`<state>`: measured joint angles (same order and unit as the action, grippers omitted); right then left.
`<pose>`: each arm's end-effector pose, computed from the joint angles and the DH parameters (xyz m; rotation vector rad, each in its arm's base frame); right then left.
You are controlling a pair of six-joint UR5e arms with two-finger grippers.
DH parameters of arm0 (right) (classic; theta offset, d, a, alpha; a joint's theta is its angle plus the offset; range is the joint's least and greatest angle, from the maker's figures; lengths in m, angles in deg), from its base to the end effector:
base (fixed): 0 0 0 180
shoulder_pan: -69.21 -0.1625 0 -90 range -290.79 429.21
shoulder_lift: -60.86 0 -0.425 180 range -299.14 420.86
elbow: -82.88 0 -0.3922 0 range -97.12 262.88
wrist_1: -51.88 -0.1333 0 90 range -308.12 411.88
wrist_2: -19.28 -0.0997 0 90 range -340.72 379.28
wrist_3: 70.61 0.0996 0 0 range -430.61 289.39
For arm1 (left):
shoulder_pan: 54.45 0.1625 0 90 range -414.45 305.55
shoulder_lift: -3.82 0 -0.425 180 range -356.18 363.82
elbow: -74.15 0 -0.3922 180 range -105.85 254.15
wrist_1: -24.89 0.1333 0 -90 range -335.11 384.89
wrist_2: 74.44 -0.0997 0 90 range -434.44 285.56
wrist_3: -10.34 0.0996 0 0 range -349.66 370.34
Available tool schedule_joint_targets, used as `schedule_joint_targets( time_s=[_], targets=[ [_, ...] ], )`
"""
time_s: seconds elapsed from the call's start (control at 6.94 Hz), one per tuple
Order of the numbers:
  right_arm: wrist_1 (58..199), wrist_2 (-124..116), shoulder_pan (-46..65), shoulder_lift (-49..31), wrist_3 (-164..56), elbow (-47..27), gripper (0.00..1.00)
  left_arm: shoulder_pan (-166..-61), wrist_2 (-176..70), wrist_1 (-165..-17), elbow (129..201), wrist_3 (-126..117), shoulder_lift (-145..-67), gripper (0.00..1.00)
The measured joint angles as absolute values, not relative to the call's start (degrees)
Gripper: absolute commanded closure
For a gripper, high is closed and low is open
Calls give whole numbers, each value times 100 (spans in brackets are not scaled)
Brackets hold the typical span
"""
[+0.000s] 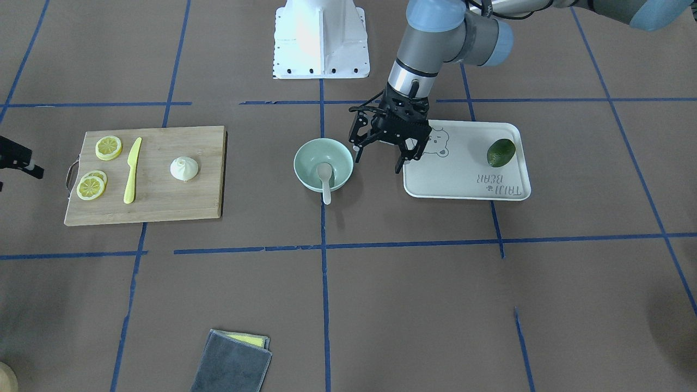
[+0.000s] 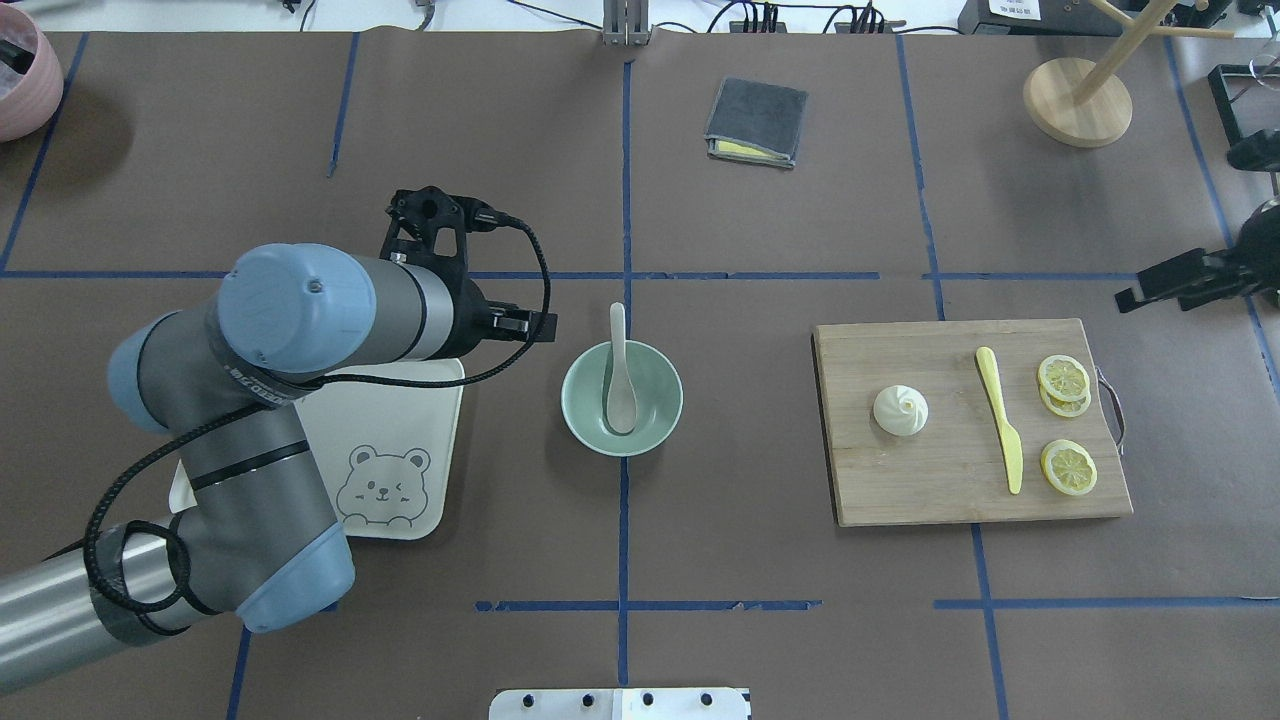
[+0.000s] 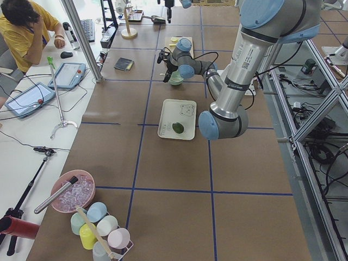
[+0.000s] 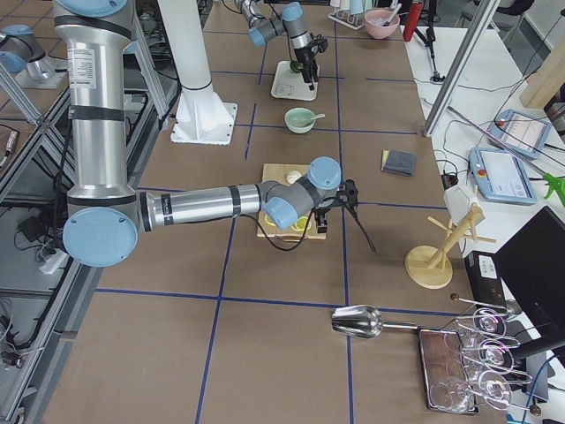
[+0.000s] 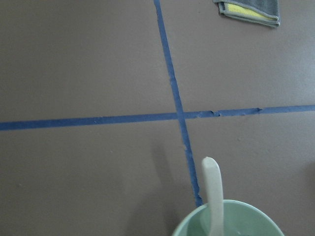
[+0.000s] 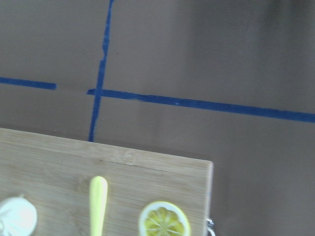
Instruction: Put spoon and bun in bowl
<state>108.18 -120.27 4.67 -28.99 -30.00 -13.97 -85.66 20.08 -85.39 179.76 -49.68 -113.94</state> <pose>-0.1665 -0.4835 0.5237 0.1059 -1.0515 -0.0676 0.4621 -0.4266 0.2240 0.5043 0.9916 0.0246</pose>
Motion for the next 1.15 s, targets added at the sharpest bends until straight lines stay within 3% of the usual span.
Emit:
schedule_joint_targets(
  time_s=[0.43,0.58,1.15],
  targets=[
    [10268,-10858,2127,-2467,-535,-1796,1,-8604,2009,-8544,18133,-4835,-11194,5],
    [10509,-10590,2462,-2432,-343,-1967,7,-8606,2007,-8547,18134,-4838,-11186,5],
    [11531,-9694,3089,-2381,-250,-2375,7,-8615,2002,-8559,18133,-4877,-11169,3]
  ],
)
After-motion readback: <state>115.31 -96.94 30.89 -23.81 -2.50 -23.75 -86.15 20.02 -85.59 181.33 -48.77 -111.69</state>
